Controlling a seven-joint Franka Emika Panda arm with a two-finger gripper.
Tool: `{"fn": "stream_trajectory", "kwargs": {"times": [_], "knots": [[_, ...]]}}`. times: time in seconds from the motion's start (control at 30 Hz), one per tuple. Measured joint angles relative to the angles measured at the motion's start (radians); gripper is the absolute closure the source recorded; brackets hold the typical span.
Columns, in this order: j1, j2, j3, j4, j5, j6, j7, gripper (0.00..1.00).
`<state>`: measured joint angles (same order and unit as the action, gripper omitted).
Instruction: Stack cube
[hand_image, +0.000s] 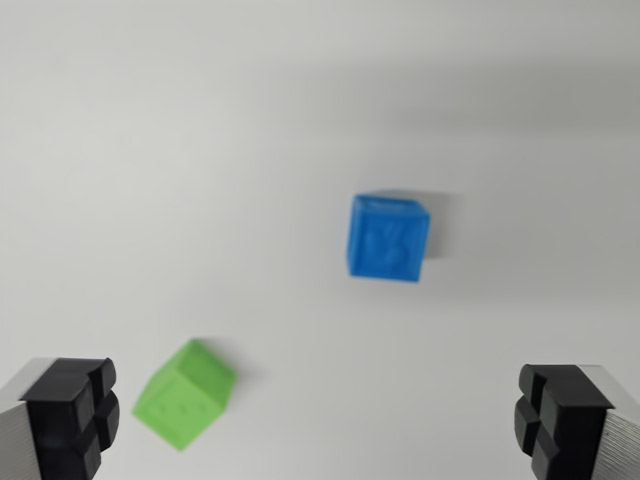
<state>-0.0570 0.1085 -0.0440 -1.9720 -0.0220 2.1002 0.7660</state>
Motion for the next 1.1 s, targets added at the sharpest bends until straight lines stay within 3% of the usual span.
{"fn": "stream_trajectory", "kwargs": {"times": [1.1], "knots": [[-0.031, 0.078, -0.014, -0.154, 0.016, 0.22, -0.035, 0.0]]}}
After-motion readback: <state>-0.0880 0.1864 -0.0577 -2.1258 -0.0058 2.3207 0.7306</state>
